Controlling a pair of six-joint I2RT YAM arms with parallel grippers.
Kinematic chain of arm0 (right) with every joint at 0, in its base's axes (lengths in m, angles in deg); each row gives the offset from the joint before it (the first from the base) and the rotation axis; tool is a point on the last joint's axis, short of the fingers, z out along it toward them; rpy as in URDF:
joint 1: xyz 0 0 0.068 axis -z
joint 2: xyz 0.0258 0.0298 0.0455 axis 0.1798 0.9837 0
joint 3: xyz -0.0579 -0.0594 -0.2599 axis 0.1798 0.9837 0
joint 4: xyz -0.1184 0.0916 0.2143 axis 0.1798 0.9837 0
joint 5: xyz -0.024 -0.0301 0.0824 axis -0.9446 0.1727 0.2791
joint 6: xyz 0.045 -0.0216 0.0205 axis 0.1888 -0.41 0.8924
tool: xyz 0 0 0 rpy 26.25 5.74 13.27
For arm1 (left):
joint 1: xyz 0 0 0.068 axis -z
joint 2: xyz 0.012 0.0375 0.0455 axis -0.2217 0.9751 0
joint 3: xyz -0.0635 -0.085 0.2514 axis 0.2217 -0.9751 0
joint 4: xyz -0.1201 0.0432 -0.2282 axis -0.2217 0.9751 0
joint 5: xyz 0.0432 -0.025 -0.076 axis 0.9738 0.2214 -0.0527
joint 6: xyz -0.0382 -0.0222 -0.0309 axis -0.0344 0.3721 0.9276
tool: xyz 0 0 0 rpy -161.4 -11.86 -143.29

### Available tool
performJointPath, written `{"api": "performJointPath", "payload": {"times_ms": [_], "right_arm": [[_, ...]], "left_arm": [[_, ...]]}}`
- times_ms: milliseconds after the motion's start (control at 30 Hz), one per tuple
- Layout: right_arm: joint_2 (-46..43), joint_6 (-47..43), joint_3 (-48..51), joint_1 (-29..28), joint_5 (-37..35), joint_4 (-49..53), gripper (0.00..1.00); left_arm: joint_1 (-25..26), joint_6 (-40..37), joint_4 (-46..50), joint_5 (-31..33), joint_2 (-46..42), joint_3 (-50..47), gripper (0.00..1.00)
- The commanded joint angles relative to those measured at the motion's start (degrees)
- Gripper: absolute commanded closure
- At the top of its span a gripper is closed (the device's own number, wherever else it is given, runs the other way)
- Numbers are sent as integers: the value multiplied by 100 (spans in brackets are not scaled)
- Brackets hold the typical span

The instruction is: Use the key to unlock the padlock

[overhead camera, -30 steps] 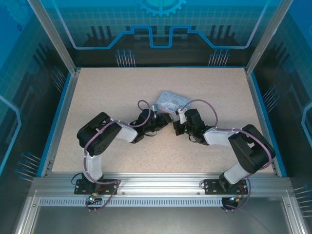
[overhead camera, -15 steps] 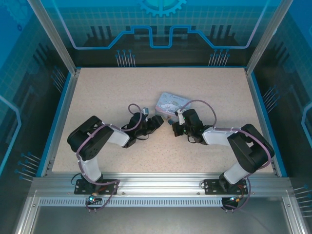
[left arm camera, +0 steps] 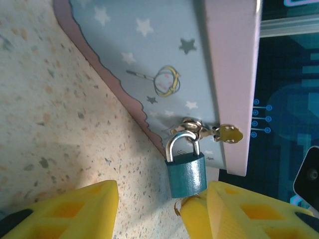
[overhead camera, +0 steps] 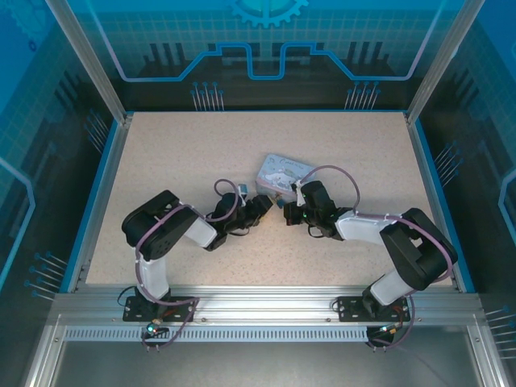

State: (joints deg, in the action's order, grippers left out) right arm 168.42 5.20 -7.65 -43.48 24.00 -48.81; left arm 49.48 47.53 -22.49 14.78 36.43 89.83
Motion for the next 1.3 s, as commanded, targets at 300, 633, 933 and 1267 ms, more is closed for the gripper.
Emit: {"api": "performJointPath", "payload": {"times_ms": [300,633,933,1267], "right_arm": [[44,227,-207,-162,224,14,100],[52,252,-227,-203,216,38,100],[61,226,-267,-234,190,79,100],[39,191,-262,-265,106,59,100]], "left_arm": [[167,448,-394,-85,335,420,52],[210,567,-416,-147,484,556,54],[215,565,-436,-145,520,625,60],[215,532,-480,-152,538,592,73]]}}
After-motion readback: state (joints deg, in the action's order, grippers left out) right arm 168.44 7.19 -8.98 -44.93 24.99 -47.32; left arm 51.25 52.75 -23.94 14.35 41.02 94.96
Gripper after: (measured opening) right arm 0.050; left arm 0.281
